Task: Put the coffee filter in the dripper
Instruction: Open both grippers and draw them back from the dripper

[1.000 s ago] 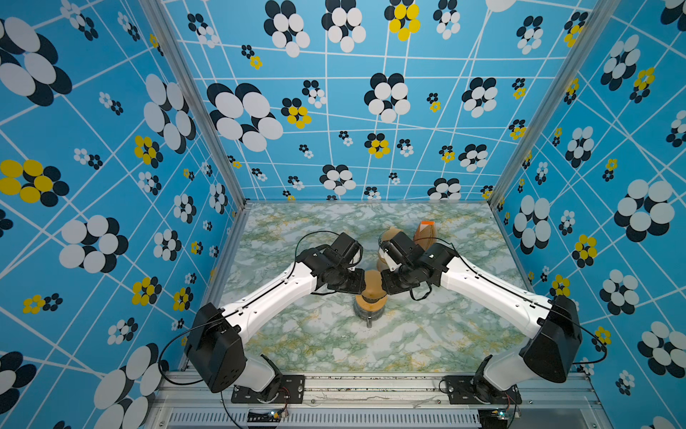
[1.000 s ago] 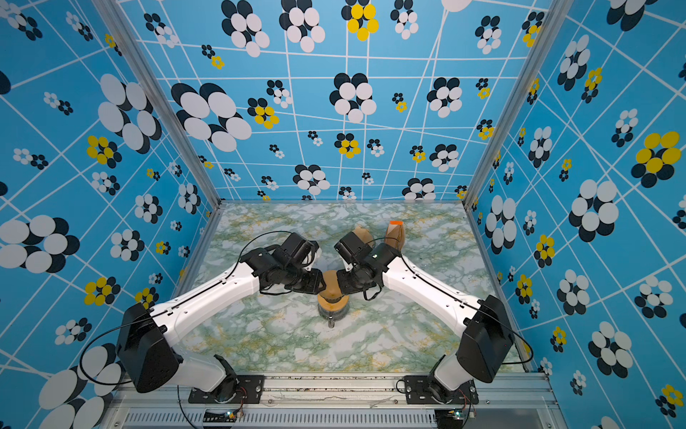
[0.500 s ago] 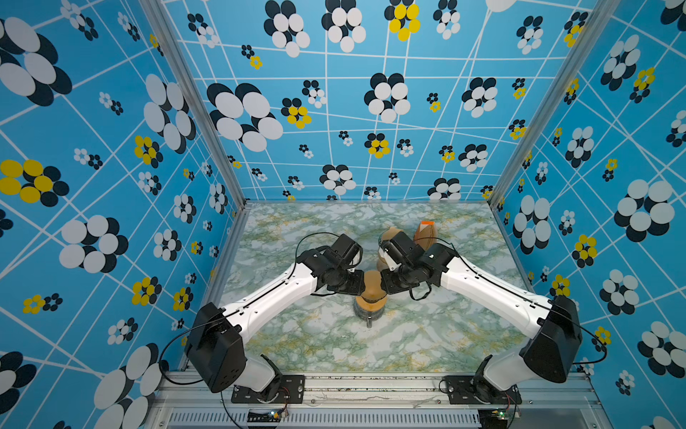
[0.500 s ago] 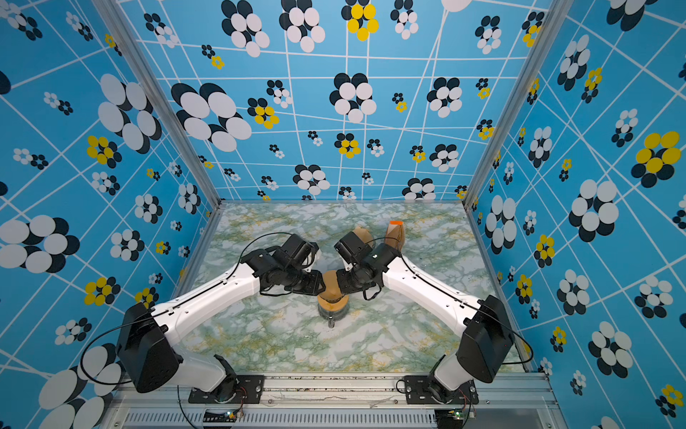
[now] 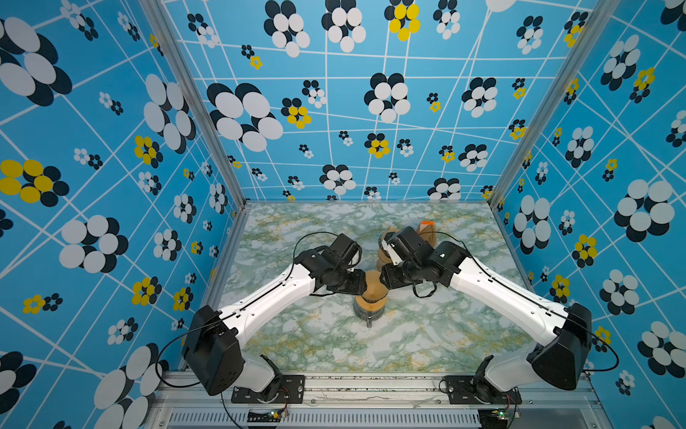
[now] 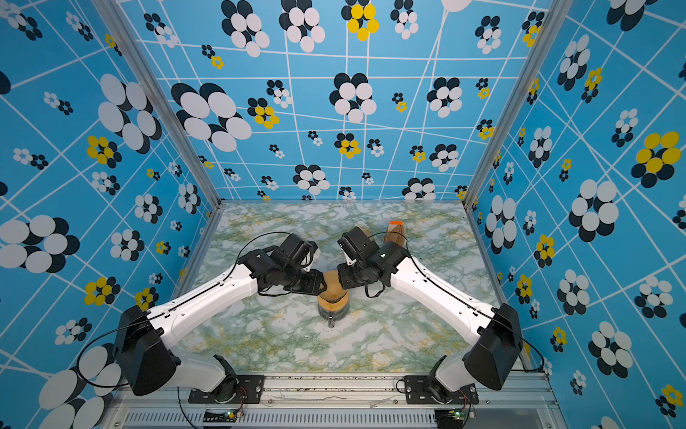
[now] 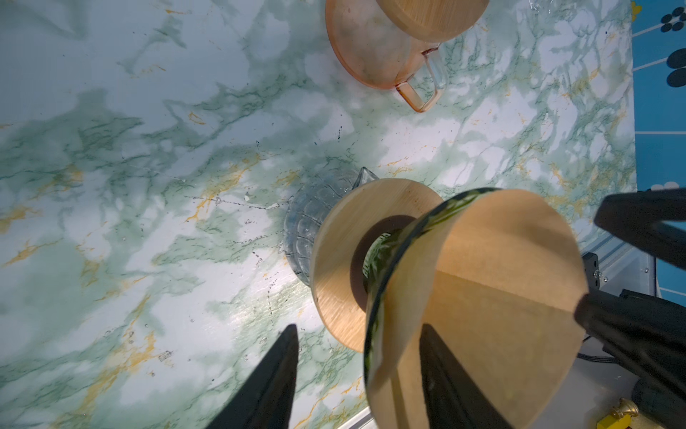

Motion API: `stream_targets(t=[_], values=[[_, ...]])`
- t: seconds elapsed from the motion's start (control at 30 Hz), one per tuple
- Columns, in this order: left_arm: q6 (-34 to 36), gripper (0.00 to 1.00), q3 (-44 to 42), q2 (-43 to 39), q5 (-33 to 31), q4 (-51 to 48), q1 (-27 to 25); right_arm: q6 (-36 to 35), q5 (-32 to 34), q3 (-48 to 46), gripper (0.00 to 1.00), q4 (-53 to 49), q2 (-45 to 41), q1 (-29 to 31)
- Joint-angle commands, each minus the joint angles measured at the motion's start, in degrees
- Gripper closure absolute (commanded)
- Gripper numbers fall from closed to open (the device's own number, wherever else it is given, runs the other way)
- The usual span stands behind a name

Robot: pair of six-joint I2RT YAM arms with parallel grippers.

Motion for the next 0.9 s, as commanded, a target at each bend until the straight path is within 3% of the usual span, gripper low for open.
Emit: stream_targets(t=[0.0,0.47,0.7,0.8,0.87], values=[[0.1,0.45,1.3,-2.9,-1.0,-0.5,-0.3,-0.4,2.7,2.1,0.55,-1.1,-3.2,-0.8],[4.1,0.44,-0.5,-13.8,-1.9,3.7,0.1,-5.3,5.5,1.5,0.49,-2.0,-10.4,-1.6],[6.1,0.37,-4.1,-20.0,-3.4,6.3,0.1,-5.6,3.7,-2.0,0.45,-1.1,-14.4,-1.6],[7.1,0.23,-5.7,-22.7,-2.6,7.3,0.1,-6.4,1.2,-3.6,0.39,-0.3,-16.7,-1.5],[7.6,0.07,-6.5,-24.5,-3.0,7.2,0.2,-6.8,-0.6,-4.0,0.34,-0.7,-17.8,-1.6]])
